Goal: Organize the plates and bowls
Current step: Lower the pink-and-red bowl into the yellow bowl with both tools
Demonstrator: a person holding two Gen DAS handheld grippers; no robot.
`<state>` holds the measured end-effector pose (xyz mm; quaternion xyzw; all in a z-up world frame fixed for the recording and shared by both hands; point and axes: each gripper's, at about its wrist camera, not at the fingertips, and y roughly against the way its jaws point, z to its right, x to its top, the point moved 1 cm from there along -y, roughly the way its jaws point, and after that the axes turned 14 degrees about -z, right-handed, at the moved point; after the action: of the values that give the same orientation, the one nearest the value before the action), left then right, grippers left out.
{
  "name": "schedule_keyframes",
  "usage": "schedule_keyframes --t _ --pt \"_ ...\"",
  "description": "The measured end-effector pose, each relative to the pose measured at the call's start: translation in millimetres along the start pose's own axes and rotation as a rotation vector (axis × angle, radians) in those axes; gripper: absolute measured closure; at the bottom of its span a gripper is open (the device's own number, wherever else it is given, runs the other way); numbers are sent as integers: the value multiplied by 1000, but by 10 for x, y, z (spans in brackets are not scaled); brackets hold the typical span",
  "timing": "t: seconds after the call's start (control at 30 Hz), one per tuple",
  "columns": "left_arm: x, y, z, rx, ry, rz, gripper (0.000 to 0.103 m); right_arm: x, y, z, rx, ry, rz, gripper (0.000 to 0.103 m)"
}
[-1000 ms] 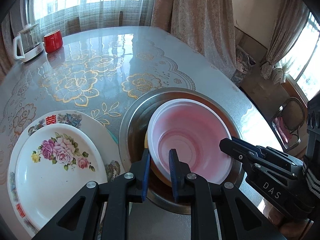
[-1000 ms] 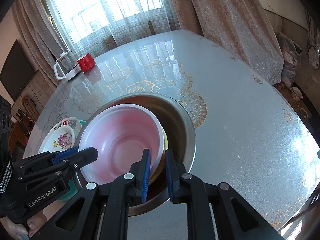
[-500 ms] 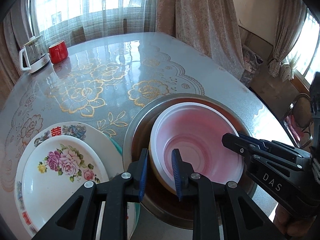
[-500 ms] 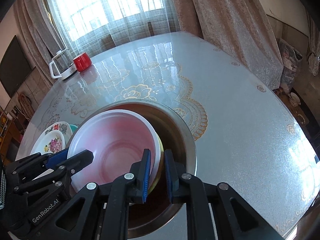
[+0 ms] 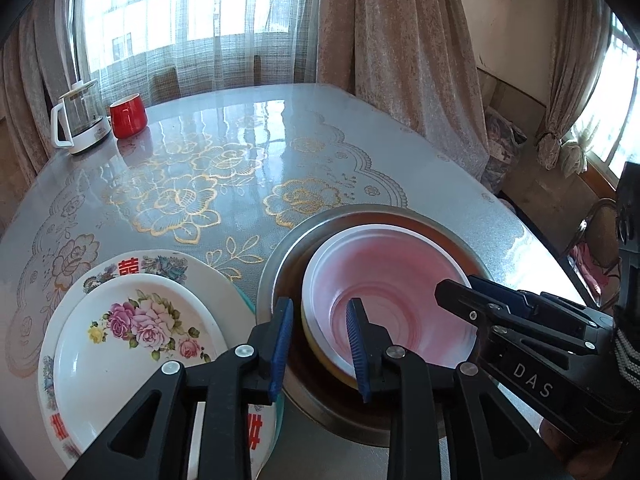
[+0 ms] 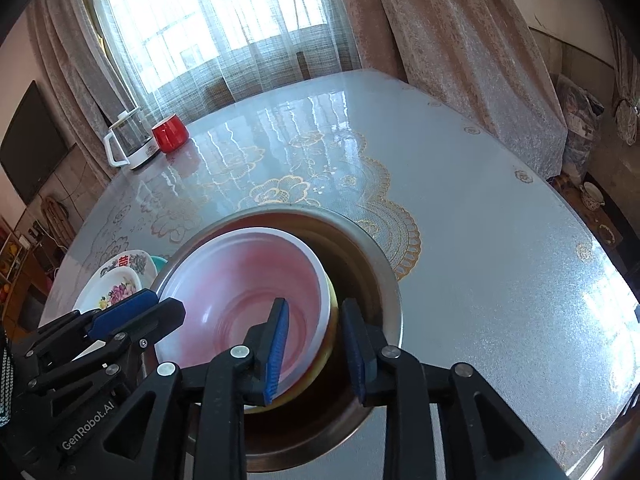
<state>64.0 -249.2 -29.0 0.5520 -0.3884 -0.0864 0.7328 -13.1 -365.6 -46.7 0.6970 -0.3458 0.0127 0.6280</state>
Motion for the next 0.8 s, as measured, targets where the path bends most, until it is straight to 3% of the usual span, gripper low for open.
schedule_keyframes --t 0.17,0.3,0.8 --pt "-30 32 40 9 -24 14 75 -12 7 -14 -41 22 21 77" --pt "-29 -17 45 18 -29 -3 75 8 -56 -25 -57 24 12 84" --pt "-131 29 39 -19 7 6 75 -14 4 -18 -35 4 22 77"
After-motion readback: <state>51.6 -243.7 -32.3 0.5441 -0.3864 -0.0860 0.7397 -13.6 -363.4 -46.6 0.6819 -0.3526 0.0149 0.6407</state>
